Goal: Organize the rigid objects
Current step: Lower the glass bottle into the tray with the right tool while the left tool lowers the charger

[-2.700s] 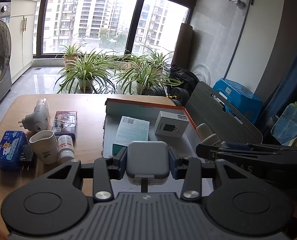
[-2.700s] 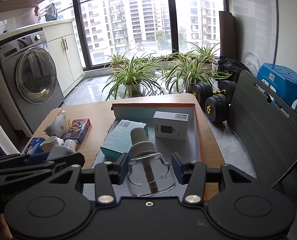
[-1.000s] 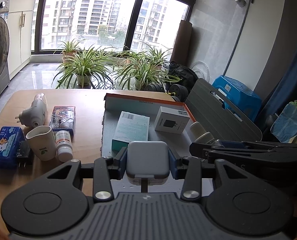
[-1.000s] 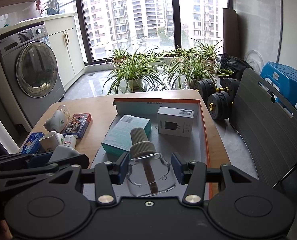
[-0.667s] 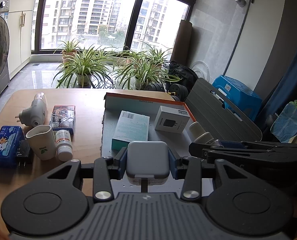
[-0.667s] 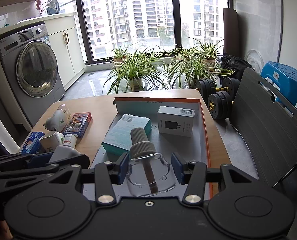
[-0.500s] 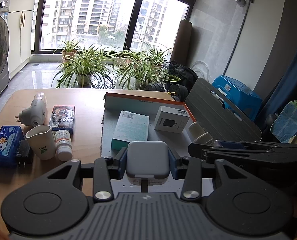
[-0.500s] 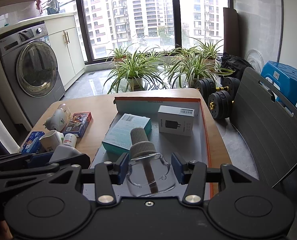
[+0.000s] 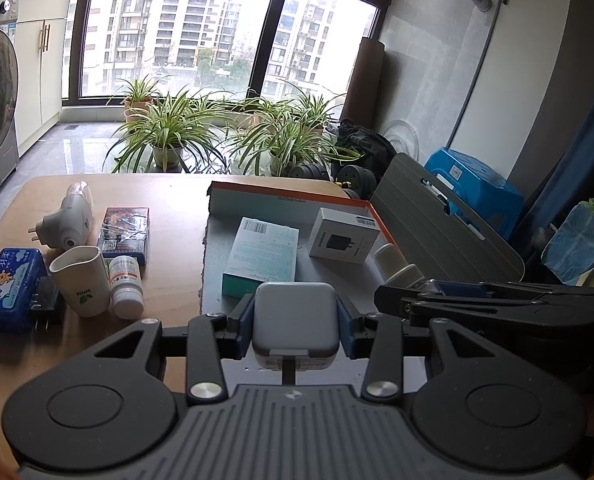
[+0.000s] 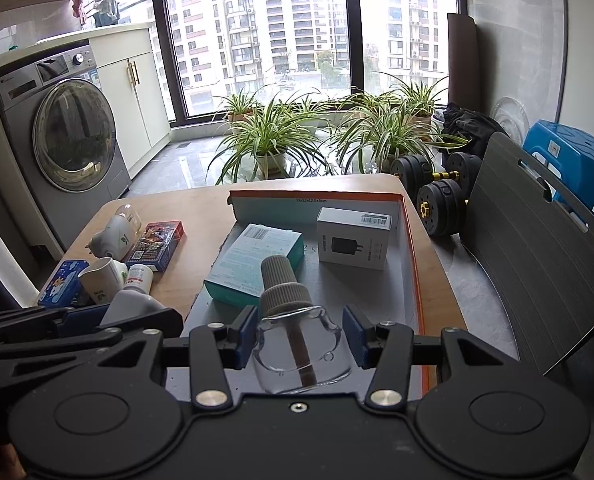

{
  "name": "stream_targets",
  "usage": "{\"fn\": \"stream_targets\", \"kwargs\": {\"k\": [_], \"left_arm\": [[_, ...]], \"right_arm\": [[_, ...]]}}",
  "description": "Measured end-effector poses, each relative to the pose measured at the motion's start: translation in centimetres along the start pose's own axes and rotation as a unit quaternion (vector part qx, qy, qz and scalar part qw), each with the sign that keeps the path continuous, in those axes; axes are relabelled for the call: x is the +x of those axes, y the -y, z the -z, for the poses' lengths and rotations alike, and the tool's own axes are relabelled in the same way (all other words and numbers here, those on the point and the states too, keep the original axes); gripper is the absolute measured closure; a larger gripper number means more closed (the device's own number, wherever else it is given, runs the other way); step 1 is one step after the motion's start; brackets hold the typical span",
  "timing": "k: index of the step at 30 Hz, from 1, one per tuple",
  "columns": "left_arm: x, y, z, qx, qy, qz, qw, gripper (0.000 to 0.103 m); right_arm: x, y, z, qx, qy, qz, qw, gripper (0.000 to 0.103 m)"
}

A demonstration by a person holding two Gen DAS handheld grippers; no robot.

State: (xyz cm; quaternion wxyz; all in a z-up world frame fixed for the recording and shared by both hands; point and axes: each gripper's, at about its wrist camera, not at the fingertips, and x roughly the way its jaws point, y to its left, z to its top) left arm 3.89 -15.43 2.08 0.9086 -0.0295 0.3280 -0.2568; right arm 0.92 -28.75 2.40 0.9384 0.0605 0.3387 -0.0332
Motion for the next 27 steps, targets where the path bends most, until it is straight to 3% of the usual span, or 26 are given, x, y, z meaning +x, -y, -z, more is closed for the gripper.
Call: {"fn": "stream_targets", "kwargs": {"k": [27], "left_arm": [[1.6, -0.2, 0.3, 0.001, -0.019, 0.0, 0.9998, 0.061]], "right_arm": [[2.1, 0.9, -0.2, 0.004, -0.022, 0.006, 1.0, 0.046]]}}
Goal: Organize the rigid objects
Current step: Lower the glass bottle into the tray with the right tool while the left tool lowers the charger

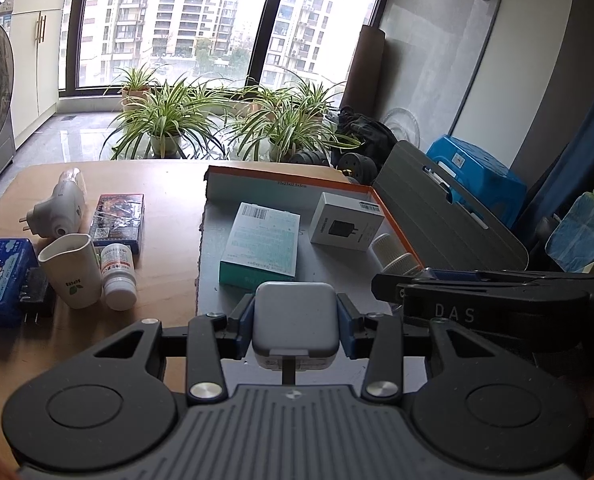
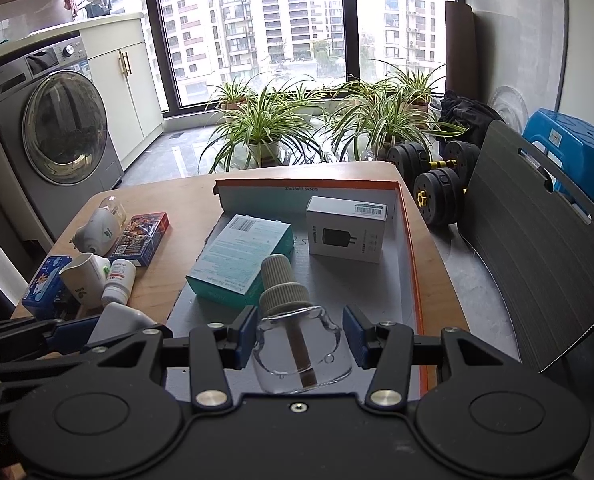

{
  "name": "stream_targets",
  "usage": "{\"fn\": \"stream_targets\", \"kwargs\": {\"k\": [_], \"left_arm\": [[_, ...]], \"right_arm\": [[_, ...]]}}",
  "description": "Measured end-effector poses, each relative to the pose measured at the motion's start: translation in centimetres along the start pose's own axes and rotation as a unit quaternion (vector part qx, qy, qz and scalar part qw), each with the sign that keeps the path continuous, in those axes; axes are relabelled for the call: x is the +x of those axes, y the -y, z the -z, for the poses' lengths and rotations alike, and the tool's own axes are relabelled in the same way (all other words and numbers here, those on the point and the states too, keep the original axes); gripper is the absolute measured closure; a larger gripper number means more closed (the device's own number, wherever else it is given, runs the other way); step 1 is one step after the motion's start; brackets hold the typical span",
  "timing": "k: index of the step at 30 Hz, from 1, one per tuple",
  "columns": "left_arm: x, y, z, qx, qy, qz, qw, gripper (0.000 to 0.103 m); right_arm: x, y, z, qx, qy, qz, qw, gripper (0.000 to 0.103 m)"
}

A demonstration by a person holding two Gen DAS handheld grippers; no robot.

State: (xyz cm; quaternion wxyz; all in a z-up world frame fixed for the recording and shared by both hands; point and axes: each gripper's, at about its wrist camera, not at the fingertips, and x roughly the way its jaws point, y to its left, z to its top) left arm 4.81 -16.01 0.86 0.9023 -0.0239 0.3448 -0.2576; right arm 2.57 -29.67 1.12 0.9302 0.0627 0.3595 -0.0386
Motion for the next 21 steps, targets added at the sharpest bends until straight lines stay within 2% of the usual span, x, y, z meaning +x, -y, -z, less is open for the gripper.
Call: {"fn": "stream_targets", "kwargs": {"k": [21], "left_arm": [[3.3, 1.1, -0.5, 0.024, -0.023, 0.017, 0.9993, 0.061]], "right_arm": [[3.5, 2.1, -1.8, 0.015, -0.022, 0.004, 1.0, 0.046]]}}
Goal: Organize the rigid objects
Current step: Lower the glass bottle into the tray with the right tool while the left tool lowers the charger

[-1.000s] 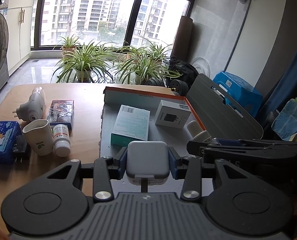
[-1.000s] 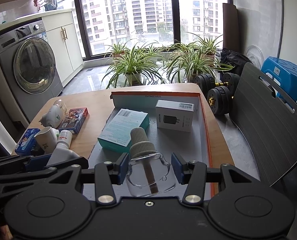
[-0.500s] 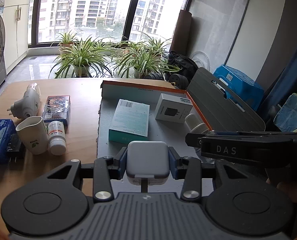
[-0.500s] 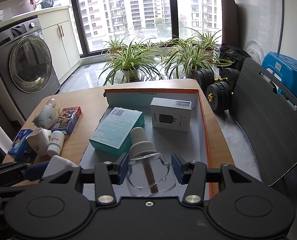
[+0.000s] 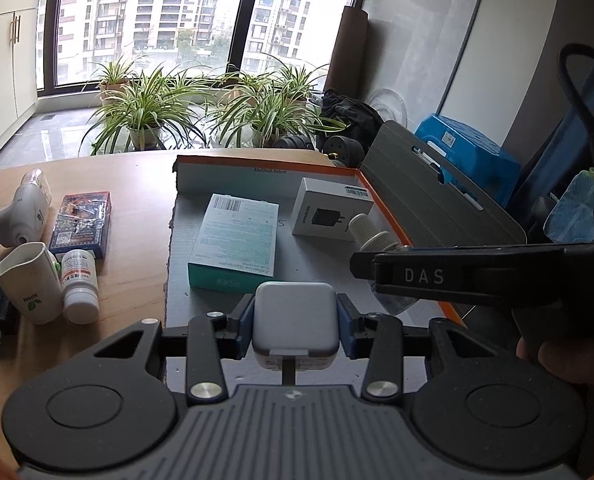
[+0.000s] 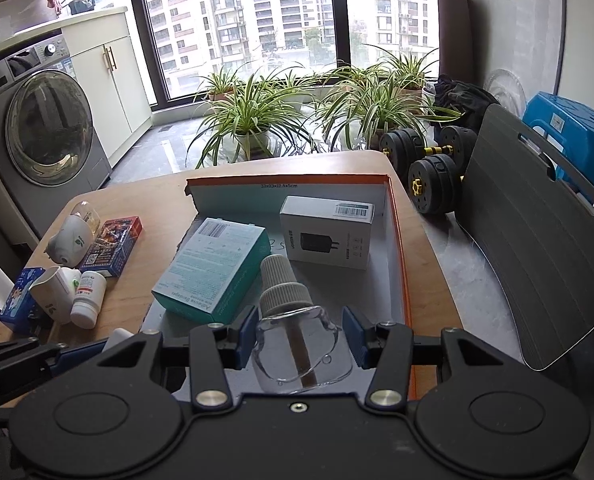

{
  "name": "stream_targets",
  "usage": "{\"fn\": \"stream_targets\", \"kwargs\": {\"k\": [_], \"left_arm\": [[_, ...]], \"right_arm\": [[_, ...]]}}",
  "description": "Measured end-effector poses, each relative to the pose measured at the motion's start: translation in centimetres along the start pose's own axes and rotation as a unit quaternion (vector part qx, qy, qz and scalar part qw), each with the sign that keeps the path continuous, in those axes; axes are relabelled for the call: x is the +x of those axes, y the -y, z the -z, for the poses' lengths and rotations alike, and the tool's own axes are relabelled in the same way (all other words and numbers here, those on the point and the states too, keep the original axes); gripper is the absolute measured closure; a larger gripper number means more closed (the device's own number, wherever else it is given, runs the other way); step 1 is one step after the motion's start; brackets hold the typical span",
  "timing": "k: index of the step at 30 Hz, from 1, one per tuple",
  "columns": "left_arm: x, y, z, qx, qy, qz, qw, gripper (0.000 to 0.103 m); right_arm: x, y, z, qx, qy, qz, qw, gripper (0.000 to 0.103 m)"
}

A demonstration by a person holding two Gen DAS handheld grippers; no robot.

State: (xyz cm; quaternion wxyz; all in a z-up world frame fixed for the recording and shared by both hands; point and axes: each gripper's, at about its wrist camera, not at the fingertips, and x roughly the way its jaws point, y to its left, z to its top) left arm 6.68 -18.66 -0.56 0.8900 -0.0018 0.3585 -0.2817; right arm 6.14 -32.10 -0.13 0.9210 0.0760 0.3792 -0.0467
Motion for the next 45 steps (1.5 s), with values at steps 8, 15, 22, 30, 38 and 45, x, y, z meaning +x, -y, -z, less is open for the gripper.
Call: {"fn": "stream_targets", "kwargs": {"k": [8, 15, 22, 30, 38, 45], "left_arm": [[1.3, 0.7, -0.4, 0.009, -0.008, 0.004, 0.9999, 0.06], [2.6, 1.2, -0.8, 0.014, -0.014, 0.005, 0.9998, 0.061], [3.9, 1.7, -1.1, 0.022, -0.021, 0.008, 0.9995, 0.06], [5.1, 2.6, -1.6, 0.028, -0.025, 0.016, 0.9991, 0.06], [3.1, 1.8, -1.8, 0.01, -0.022, -0.019, 0.9995, 0.02], [-0.2, 0.3, -2.2, -0.006, -0.01, -0.069, 0.9976, 0.0]], "right_arm": [[1.5, 0.7, -0.9, 0.002, -0.007, -0.001, 1.0, 0.046], [2.7, 1.1, -1.7, -0.001, -0.012, 0.002, 1.0, 0.046], [3.8, 1.4, -2.4, -0.006, -0.018, 0.003, 1.0, 0.046], [3.8, 1.9, -2.9, 0.0, -0.001, 0.016, 1.0, 0.04], [1.0, 1.5, -2.4, 0.005, 0.028, 0.018, 0.999, 0.025], [-2.3, 0.6, -1.6, 0.014, 0.054, 0.022, 0.998, 0.016]]}}
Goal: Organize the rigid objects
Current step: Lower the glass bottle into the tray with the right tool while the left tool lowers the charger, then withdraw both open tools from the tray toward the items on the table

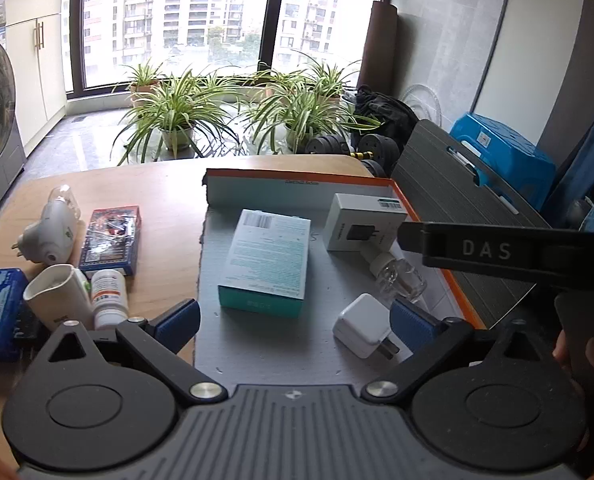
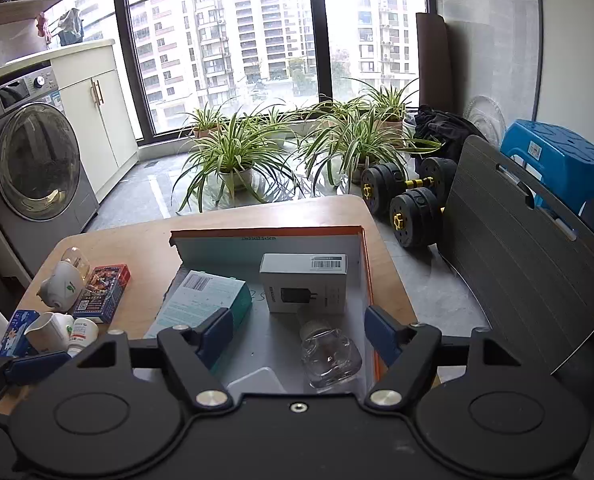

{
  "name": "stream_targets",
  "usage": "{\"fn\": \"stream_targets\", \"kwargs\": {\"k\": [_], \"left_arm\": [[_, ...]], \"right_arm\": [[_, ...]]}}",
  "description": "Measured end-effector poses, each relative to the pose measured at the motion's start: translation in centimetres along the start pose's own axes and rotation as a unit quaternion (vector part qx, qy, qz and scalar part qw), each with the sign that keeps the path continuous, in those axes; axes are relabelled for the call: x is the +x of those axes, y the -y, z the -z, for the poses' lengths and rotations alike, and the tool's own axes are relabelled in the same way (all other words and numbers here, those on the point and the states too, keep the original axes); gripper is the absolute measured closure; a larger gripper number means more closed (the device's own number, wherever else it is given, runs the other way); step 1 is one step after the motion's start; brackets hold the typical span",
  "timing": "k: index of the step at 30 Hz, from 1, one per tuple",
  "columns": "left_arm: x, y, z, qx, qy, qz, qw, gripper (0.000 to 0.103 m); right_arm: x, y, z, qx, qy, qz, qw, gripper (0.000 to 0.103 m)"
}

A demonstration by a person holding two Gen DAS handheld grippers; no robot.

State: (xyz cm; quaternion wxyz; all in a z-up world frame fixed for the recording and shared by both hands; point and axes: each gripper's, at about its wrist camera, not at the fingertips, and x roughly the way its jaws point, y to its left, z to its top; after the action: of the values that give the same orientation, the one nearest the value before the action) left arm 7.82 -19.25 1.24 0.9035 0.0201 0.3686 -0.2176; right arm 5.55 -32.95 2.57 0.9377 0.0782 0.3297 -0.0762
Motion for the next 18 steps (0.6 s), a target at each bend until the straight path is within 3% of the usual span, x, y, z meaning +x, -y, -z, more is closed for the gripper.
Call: {"fn": "stream_targets", "kwargs": {"k": [18], "left_arm": [[-6.8, -6.4, 3.0, -0.056, 0.011, -0.089, 0.9944, 0.0]], "right_arm": [[-3.5, -6.0, 3.3, -0.03, -0.016, -0.059, 0.998, 0.013]]}}
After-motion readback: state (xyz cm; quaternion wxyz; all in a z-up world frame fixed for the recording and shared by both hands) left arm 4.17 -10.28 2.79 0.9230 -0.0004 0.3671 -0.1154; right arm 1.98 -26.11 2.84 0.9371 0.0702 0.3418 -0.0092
